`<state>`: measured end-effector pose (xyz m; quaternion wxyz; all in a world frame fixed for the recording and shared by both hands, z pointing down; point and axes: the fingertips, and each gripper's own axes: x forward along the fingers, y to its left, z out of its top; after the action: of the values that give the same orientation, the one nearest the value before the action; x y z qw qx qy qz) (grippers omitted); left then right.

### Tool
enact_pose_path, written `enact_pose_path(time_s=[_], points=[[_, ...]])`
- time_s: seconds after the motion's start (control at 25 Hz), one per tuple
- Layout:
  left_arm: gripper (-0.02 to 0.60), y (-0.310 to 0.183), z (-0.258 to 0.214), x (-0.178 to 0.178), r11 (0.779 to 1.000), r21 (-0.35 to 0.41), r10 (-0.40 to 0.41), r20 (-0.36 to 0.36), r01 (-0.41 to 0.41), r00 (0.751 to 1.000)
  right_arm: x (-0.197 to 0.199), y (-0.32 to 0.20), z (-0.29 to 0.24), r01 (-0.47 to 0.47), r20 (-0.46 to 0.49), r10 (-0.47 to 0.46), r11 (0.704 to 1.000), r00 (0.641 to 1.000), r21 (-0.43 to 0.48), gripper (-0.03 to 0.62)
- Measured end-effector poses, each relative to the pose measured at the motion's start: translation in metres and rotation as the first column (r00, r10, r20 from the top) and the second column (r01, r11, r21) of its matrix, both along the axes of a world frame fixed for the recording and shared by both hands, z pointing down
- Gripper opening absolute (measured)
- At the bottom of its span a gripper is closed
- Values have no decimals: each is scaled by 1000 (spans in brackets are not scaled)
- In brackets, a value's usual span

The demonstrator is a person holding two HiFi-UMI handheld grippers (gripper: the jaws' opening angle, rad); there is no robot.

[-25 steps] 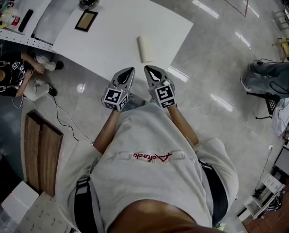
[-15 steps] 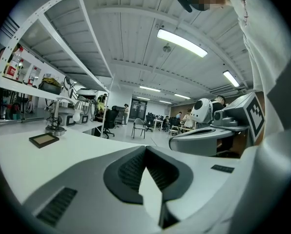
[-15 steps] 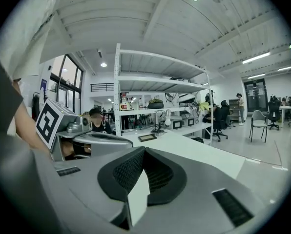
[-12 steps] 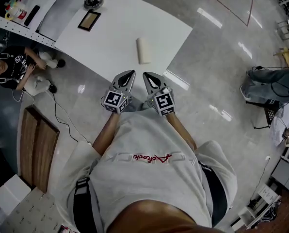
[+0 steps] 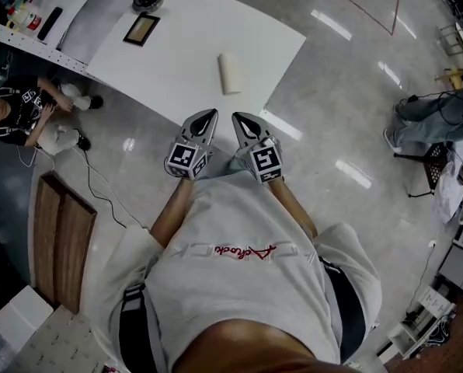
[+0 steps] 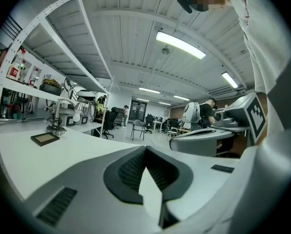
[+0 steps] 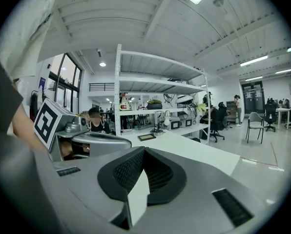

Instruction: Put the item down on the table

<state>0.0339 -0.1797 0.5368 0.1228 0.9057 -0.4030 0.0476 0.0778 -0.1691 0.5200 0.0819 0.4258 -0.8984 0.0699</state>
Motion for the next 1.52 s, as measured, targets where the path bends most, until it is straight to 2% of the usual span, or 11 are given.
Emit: enact_pose_path(time_s=[0.24,0.44,0.76,1.16,1.52], points=[[17,23,-5,-23,1000,11,22,-20,-21,1000,-17,23,6,-56,-31,56,998,998,3,0],[18,58,1,-42,999,7,53,-29,-53,998,-36,51,3,-110,-22,110,994,994,3,1],[18,111,7,-58,997,7,76,-29,-76,997,-45,102,6,-166,-32,167,986,985,16,2],[18,154,4,-70,995,28,94,-26,-94,995,-54,144,2,-192,-27,193,981,981,29,1],[17,163,-1,-75,994,51,98,-21,-97,995,-60,156,1,-188,-36,190,981,981,51,2]])
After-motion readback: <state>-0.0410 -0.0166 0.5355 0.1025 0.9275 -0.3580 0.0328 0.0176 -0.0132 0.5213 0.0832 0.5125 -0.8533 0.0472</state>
